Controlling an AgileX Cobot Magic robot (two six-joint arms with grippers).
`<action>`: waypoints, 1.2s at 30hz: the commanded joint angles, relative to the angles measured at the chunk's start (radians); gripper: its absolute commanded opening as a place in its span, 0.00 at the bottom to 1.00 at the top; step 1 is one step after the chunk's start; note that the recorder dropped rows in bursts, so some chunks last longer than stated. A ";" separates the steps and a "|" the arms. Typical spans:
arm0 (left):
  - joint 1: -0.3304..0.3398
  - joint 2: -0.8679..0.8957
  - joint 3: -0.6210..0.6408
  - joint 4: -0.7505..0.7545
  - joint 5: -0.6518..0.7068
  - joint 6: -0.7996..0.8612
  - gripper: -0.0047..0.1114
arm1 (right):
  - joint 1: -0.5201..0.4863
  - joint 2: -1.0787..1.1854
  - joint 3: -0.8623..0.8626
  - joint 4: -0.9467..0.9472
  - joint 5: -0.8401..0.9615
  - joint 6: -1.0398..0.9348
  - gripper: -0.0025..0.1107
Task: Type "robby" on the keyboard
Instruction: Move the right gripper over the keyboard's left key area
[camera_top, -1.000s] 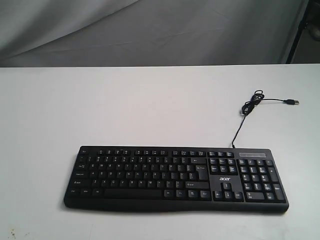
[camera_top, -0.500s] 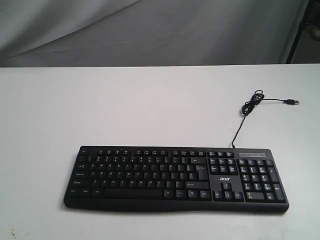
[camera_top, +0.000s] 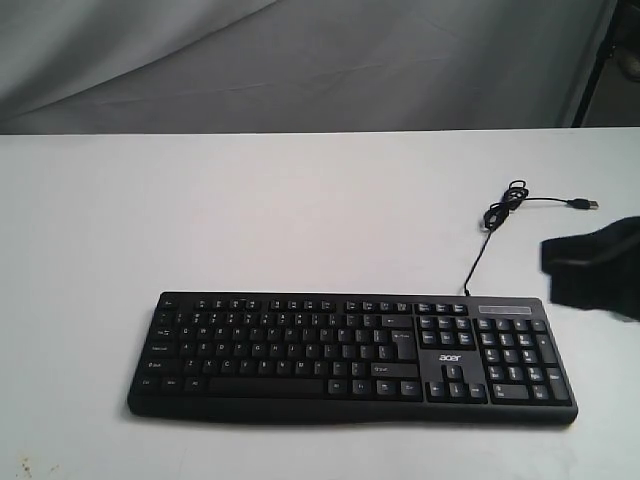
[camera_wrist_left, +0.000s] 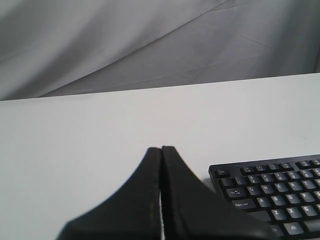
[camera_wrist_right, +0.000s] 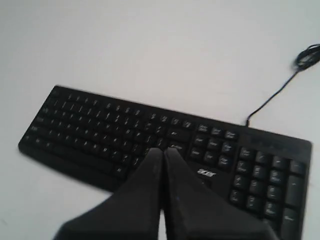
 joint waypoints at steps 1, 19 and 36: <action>-0.006 -0.003 0.004 0.005 -0.007 -0.003 0.04 | 0.140 0.145 -0.035 -0.007 -0.046 -0.022 0.02; -0.006 -0.003 0.004 0.005 -0.007 -0.003 0.04 | 0.236 0.883 -0.621 0.344 0.084 -0.546 0.02; -0.006 -0.003 0.004 0.005 -0.007 -0.003 0.04 | 0.301 1.129 -0.730 0.344 -0.127 -0.650 0.02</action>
